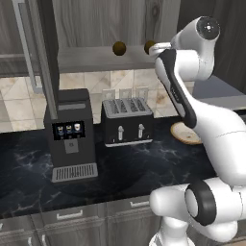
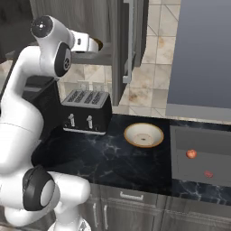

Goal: Pick the avocados from the cabinet and place them in one bowl. Pick the peach from the sink and place it in the other bowl.

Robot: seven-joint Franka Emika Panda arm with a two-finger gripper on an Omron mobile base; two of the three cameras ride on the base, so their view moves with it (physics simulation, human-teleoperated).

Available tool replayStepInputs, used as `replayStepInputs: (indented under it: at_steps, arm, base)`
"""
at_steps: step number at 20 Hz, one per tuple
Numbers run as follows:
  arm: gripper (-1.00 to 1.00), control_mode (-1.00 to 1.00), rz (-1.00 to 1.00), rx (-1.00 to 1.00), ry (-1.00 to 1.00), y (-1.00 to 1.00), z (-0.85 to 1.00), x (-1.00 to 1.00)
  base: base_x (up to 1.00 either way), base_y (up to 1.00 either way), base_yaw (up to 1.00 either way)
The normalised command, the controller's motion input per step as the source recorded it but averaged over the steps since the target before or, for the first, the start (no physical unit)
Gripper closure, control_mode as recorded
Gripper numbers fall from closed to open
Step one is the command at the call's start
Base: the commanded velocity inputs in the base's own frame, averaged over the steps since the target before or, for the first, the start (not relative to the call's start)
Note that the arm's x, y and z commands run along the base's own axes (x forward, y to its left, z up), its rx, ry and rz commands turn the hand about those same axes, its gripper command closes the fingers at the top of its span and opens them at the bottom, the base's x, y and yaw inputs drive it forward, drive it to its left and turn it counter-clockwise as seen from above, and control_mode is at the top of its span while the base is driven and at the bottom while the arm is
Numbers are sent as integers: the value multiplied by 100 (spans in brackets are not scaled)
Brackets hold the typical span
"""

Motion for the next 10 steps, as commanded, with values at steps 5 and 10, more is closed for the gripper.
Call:
replayStepInputs:
  at_steps: [5, 10]
  arm:
    - [-100, -100, -4, -4, 2, 0, -6, 44]
    - [-100, -100, 0, 0, 3, 0, -9, 41]
  base:
    - [0, 0, 0]
    - [0, 0, 0]
